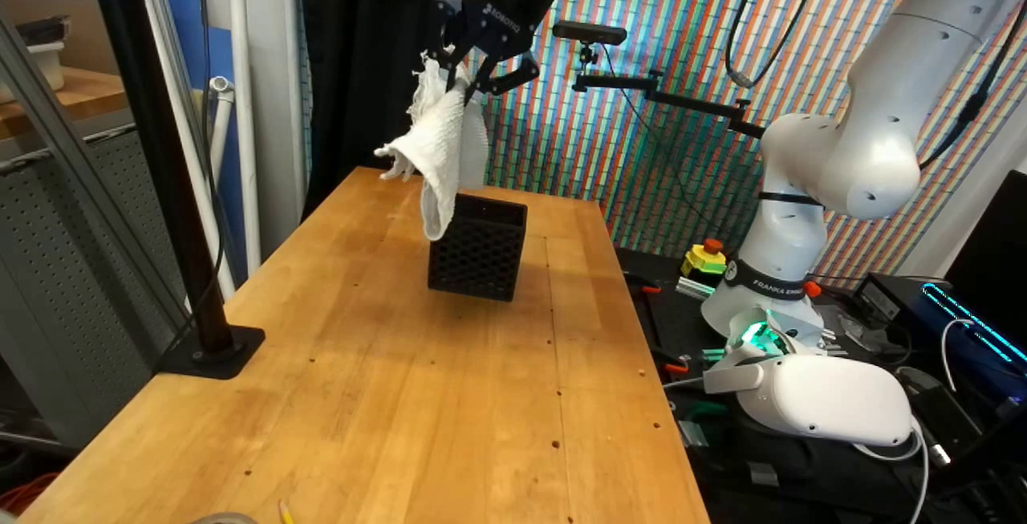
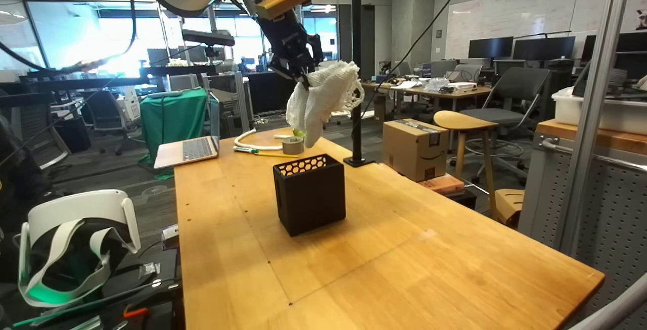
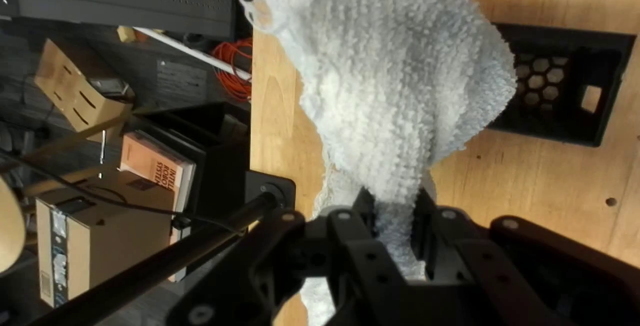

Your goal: Put the towel inside the black object

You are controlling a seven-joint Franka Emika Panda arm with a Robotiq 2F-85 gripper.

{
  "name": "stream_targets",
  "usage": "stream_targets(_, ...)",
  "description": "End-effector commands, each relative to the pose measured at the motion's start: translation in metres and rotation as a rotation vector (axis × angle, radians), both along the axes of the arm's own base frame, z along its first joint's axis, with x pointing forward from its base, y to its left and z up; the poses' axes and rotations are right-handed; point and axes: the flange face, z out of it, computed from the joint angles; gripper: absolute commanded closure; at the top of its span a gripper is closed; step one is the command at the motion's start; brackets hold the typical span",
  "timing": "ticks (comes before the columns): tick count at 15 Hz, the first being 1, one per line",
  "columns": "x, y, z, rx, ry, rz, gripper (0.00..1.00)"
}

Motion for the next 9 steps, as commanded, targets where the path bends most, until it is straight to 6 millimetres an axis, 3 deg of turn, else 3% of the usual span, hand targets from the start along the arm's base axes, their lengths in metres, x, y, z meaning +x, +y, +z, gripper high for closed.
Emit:
stream_targets(1, -0.010, -0.024, -0.009, -0.024, -0.024, -0.014, 0.85)
stream_targets(9, 0.012, -0.048, -0.084, -0.054, 0.135, 0.060, 0.85)
